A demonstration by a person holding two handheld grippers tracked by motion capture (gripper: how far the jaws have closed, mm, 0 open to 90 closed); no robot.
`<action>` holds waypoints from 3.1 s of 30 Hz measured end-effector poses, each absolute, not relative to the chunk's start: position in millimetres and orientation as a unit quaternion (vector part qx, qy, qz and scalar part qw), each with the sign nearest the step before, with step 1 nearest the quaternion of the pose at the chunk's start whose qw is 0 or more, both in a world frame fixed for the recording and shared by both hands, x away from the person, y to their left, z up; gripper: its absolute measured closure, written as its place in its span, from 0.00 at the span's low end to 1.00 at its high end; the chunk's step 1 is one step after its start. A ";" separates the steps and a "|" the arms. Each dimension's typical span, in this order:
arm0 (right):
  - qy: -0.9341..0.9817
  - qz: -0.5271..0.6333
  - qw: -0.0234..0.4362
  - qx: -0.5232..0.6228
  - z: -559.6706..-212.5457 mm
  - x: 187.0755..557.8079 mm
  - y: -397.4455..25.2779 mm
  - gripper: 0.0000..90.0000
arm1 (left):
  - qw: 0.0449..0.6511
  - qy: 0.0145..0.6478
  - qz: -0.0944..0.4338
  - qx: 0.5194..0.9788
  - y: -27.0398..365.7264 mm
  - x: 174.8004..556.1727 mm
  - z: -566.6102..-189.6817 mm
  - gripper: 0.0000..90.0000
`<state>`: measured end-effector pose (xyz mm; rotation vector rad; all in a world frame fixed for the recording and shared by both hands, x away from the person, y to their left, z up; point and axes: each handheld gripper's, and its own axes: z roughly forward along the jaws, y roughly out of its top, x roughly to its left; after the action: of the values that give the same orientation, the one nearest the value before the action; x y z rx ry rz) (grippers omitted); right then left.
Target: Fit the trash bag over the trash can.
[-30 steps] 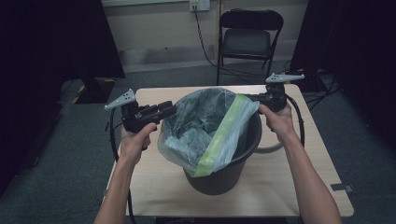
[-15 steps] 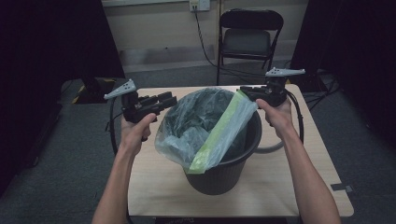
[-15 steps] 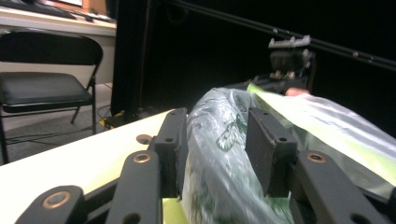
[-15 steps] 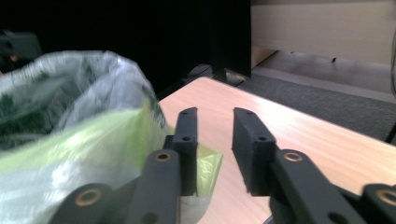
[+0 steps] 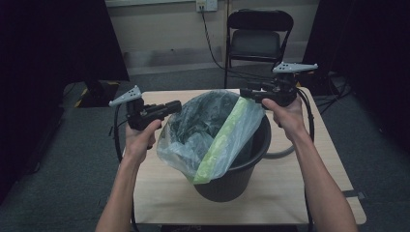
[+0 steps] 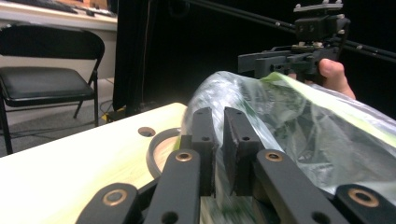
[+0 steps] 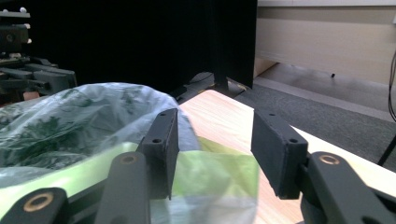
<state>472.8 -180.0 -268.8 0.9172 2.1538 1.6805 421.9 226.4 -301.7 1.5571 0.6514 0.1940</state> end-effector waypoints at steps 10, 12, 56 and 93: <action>0.743 0.581 0.136 0.304 -258.4 463.1 -176.4 0.56 | 0.667 0.279 0.085 0.686 225.7 426.1 -286.4 0.70; 0.740 0.582 0.138 0.306 -256.5 465.4 -177.6 0.56 | 0.650 0.282 0.087 0.701 213.9 437.7 -286.9 0.62; 0.761 0.578 0.110 0.273 -261.0 478.0 -165.9 0.97 | 0.626 0.294 0.085 0.717 197.0 455.4 -293.9 0.63; 0.724 0.592 0.111 0.337 -308.1 474.8 -211.9 0.84 | 0.657 0.289 0.088 0.691 219.4 429.2 -293.9 0.69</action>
<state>474.8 -211.9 -308.1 0.9893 2.1263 1.7384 429.2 219.4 -293.9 1.5656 0.6558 0.2004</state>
